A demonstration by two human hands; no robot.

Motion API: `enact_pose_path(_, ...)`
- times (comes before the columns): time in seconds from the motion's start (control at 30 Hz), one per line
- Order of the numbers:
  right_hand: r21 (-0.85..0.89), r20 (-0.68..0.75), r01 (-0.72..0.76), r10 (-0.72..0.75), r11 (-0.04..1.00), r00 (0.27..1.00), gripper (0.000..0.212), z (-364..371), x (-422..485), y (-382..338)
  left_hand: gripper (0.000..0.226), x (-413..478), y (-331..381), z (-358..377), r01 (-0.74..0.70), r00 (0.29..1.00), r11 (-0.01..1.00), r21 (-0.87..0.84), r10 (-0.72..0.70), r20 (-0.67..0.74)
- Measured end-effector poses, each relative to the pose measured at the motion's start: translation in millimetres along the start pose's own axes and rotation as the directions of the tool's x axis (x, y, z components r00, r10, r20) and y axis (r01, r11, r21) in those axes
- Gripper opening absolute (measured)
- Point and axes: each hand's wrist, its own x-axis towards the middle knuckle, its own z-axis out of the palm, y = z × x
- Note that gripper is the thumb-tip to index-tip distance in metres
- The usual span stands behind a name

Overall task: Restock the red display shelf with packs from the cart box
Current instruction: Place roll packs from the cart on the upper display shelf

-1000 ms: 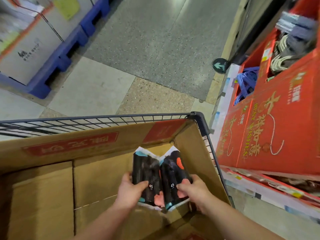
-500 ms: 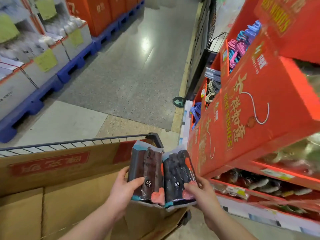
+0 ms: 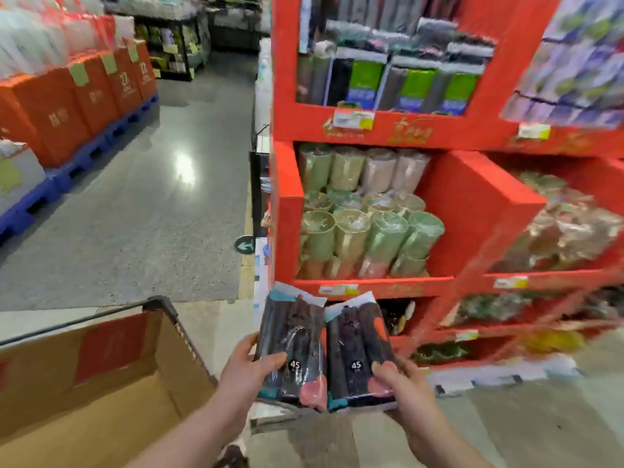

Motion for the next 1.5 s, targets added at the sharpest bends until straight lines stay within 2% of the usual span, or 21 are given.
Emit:
enact_pose_path(0.1, 0.069, -0.071, 0.049, -0.045, 0.996, 0.996, 0.049, -55, -10, -12, 0.049, -11, 2, 54, -0.005, 0.999, 1.0, -0.013, 0.006, 0.054)
enact_pose_path(0.17, 0.096, -0.106, 0.083, -0.072, 0.992, 0.992, 0.056, -87, -15, -21, 0.057, -16, 5, 86, -0.026, 0.994, 1.0, -0.004, 0.026, 0.109)
enact_pose_path(0.23, 0.127, -0.108, 0.117, -0.103, 0.985, 0.989, 0.047, -112, -18, -33, 0.055, -19, 12, 111, -0.061, 0.987, 0.998, -0.022, 0.063, 0.148)
enact_pose_path(0.33, 0.175, -0.104, 0.189, -0.173, 0.966, 0.979, 0.047, -136, -15, -56, 0.041, -18, 32, 136, -0.086, 0.982, 0.995, -0.055, 0.094, 0.166)
enact_pose_path(0.47, 0.255, -0.08, 0.255, -0.242, 0.933, 0.967, 0.022, -149, -10, -93, 0.058, -13, 75, 156, -0.194, 0.965, 0.98, -0.048, 0.2, 0.169)
enact_pose_path(0.53, 0.28, -0.074, 0.297, -0.288, 0.913, 0.955, 0.014, -152, -5, -114, 0.055, -7, 98, 166, -0.241, 0.951, 0.967, -0.083, 0.252, 0.178)
enact_pose_path(0.63, 0.299, -0.089, 0.341, -0.329, 0.891, 0.94, 0.016, -159, 8, -147, 0.047, 9, 133, 186, -0.257, 0.938, 0.956, -0.14, 0.281, 0.203)
enact_pose_path(0.7, 0.301, -0.082, 0.376, -0.369, 0.876, 0.926, 0.009, -164, 17, -173, 0.041, 19, 157, 202, -0.263, 0.926, 0.949, -0.172, 0.298, 0.233)
enact_pose_path(0.93, 0.307, -0.07, 0.486, -0.49, 0.818, 0.869, 0.003, -148, 71, -277, 0.05, 79, 253, 230, -0.366, 0.874, 0.913, -0.18, 0.404, 0.271)
enact_pose_path(1.07, 0.354, -0.066, 0.526, -0.54, 0.773, 0.839, 0.013, -119, 103, -336, 0.047, 116, 315, 228, -0.449, 0.841, 0.876, -0.179, 0.482, 0.248)
enact_pose_path(1.2, 0.366, -0.027, 0.558, -0.591, 0.745, 0.806, 0.008, -91, 124, -379, 0.044, 142, 365, 223, -0.524, 0.809, 0.83, -0.192, 0.555, 0.191)
enact_pose_path(1.3, 0.35, -0.01, 0.572, -0.607, 0.742, 0.794, 0.01, -76, 134, -406, 0.036, 154, 395, 219, -0.563, 0.795, 0.794, -0.229, 0.596, 0.112)
enact_pose_path(1.4, 0.353, 0.009, 0.588, -0.631, 0.728, 0.775, 0.014, -67, 146, -431, 0.045, 171, 425, 213, -0.618, 0.771, 0.759, -0.206, 0.637, 0.033)
enact_pose_path(1.5, 0.342, 0.036, 0.607, -0.655, 0.718, 0.755, 0.018, -56, 156, -456, 0.041, 187, 453, 210, -0.664, 0.743, 0.725, -0.183, 0.668, -0.051)
